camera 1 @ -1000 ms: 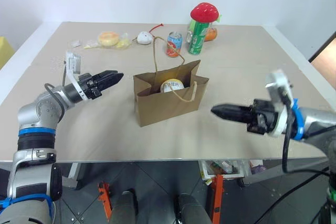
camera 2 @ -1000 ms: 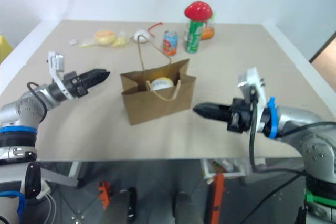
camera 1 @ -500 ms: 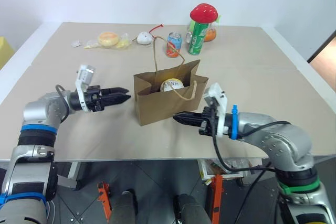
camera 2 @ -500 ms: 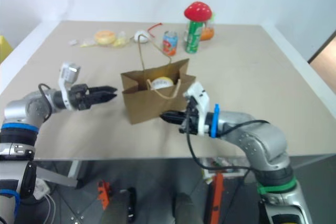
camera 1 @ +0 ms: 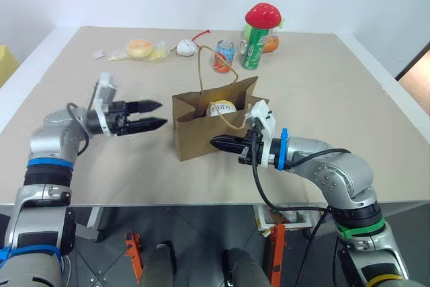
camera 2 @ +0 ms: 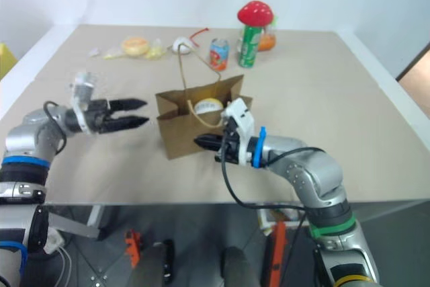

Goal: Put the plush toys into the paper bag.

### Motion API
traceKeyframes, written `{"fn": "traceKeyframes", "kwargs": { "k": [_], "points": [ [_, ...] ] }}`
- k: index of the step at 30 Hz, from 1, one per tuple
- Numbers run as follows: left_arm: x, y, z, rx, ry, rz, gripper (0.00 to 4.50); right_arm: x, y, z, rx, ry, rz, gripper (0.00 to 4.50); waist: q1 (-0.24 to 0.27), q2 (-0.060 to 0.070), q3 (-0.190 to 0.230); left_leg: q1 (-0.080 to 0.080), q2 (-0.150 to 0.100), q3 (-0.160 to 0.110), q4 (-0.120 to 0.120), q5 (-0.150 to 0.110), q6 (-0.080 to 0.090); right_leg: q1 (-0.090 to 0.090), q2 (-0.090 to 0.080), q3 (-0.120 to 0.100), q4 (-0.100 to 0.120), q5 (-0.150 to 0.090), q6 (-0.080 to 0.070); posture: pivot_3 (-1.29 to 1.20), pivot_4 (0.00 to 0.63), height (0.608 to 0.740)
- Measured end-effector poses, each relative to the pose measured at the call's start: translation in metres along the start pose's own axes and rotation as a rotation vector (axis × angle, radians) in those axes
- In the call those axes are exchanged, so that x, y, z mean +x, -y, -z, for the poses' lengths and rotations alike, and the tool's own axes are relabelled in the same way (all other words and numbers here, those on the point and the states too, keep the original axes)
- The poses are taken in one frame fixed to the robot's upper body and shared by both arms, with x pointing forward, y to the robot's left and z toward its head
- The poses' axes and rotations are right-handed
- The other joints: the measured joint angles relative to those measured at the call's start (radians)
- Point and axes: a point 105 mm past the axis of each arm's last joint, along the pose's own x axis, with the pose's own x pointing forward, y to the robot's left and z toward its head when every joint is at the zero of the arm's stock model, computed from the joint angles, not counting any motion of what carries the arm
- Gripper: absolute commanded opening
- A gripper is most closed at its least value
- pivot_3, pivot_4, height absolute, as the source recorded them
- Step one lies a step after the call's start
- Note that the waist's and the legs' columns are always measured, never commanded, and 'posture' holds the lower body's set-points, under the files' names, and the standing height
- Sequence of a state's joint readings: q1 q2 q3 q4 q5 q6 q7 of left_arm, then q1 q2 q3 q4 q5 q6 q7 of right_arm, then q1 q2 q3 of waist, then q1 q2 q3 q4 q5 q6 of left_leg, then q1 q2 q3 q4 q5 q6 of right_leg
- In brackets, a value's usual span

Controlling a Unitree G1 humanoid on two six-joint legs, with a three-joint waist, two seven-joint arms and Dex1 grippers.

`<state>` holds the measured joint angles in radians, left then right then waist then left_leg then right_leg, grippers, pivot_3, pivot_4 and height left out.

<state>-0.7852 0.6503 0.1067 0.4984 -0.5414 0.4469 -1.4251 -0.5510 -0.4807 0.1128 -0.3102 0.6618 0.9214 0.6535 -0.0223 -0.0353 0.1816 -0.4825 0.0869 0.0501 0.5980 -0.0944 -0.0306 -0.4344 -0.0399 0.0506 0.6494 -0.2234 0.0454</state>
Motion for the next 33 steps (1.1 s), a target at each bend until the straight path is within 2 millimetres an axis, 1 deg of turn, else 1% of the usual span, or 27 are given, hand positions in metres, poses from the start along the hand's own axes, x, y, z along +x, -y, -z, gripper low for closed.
{"fn": "traceKeyframes", "kwargs": {
  "k": [2, 3, 5, 8, 10, 11, 13, 17, 21, 27, 29, 33],
  "points": [
    [0.000, 0.006, -0.006, -0.003, 0.025, 0.019, 4.50, 0.000, 0.000, 0.000, 0.000, 0.001, -0.004, 0.00, 0.000, 0.000, 0.000, 0.000, 0.000, 0.000, 0.000, 0.000, 0.000, 0.000, 0.000, 0.000, 0.000, 0.000, 0.000, 0.00, 0.150, 0.740],
    [0.000, 0.012, -0.004, 0.002, 0.021, 0.032, 4.50, 0.000, 0.000, -0.001, -0.001, 0.002, -0.010, 0.00, 0.000, 0.000, 0.000, 0.000, 0.000, 0.000, 0.000, 0.000, 0.000, 0.000, 0.000, 0.000, 0.000, 0.000, 0.000, 0.00, 0.150, 0.740],
    [0.000, 0.014, -0.001, 0.003, 0.016, 0.037, 4.50, 0.000, 0.001, -0.002, -0.002, 0.003, -0.010, 0.00, 0.000, 0.000, 0.000, 0.000, 0.000, 0.000, 0.000, 0.000, 0.000, 0.000, 0.000, 0.000, 0.001, 0.000, 0.000, 0.00, 0.150, 0.740],
    [0.005, 0.019, 0.014, 0.025, -0.034, 0.038, 4.50, 0.004, 0.004, -0.002, -0.001, 0.001, -0.005, 0.00, 0.000, 0.000, 0.000, 0.000, 0.001, 0.000, 0.001, 0.000, 0.000, 0.000, 0.001, 0.000, 0.001, 0.001, -0.001, 0.00, 0.150, 0.740],
    [0.006, 0.018, 0.015, 0.038, -0.037, 0.039, 4.50, 0.006, 0.004, -0.004, -0.002, 0.007, -0.007, 0.00, 0.000, 0.000, 0.000, 0.000, 0.001, 0.000, 0.001, 0.000, 0.000, 0.000, 0.001, 0.000, 0.001, 0.001, -0.001, 0.00, 0.150, 0.740],
    [0.011, 0.015, 0.013, 0.072, -0.025, 0.030, 4.50, 0.009, 0.006, -0.008, -0.011, 0.022, -0.002, 0.00, 0.001, 0.000, 0.000, 0.000, 0.002, 0.000, 0.001, 0.001, 0.001, 0.000, 0.002, 0.000, 0.001, 0.002, -0.002, 0.00, 0.150, 0.740],
    [0.015, 0.010, 0.011, 0.092, -0.014, 0.015, 4.50, 0.013, 0.005, -0.012, -0.019, 0.036, -0.008, 0.00, 0.001, 0.000, 0.000, 0.000, 0.002, 0.000, 0.001, 0.001, 0.002, 0.000, 0.002, 0.000, 0.001, 0.003, -0.001, 0.00, 0.150, 0.740],
    [0.016, 0.003, 0.010, 0.123, -0.016, -0.011, 4.50, 0.015, 0.005, -0.013, -0.023, 0.039, -0.004, 0.00, 0.001, 0.000, 0.000, 0.000, 0.002, 0.000, 0.002, 0.001, 0.002, 0.000, 0.002, 0.000, 0.001, 0.004, -0.001, 0.00, 0.150, 0.740],
    [0.018, -0.011, 0.011, 0.149, -0.028, -0.061, 4.50, 0.017, 0.011, -0.013, -0.024, 0.041, 0.025, 0.00, 0.001, 0.000, 0.000, 0.000, 0.002, 0.000, 0.002, 0.001, 0.002, 0.000, 0.002, 0.000, 0.001, 0.004, -0.002, 0.00, 0.150, 0.740],
    [0.020, -0.005, 0.016, 0.086, -0.044, 0.020, 4.50, 0.018, 0.011, -0.014, -0.033, 0.047, 0.032, 0.00, 0.001, 0.000, 0.000, 0.000, 0.002, 0.000, 0.001, 0.001, 0.002, -0.001, 0.002, 0.000, 0.001, 0.004, -0.003, 0.00, 0.150, 0.740],
    [0.023, 0.002, 0.017, 0.029, -0.033, 0.075, 4.50, 0.019, 0.012, -0.014, -0.036, 0.048, 0.042, 0.00, 0.000, 0.000, 0.000, 0.000, 0.002, 0.000, 0.001, 0.002, 0.002, -0.001, 0.002, 0.000, 0.001, 0.004, -0.003, 0.00, 0.150, 0.740],
    [0.025, 0.003, 0.018, 0.011, -0.029, 0.087, 4.50, 0.019, 0.012, -0.014, -0.038, 0.048, 0.049, 0.00, 0.000, 0.000, 0.000, 0.000, 0.002, 0.000, 0.001, 0.002, 0.002, -0.001, 0.002, 0.000, 0.001, 0.005, -0.003, 0.00, 0.150, 0.740]
  ]
}}
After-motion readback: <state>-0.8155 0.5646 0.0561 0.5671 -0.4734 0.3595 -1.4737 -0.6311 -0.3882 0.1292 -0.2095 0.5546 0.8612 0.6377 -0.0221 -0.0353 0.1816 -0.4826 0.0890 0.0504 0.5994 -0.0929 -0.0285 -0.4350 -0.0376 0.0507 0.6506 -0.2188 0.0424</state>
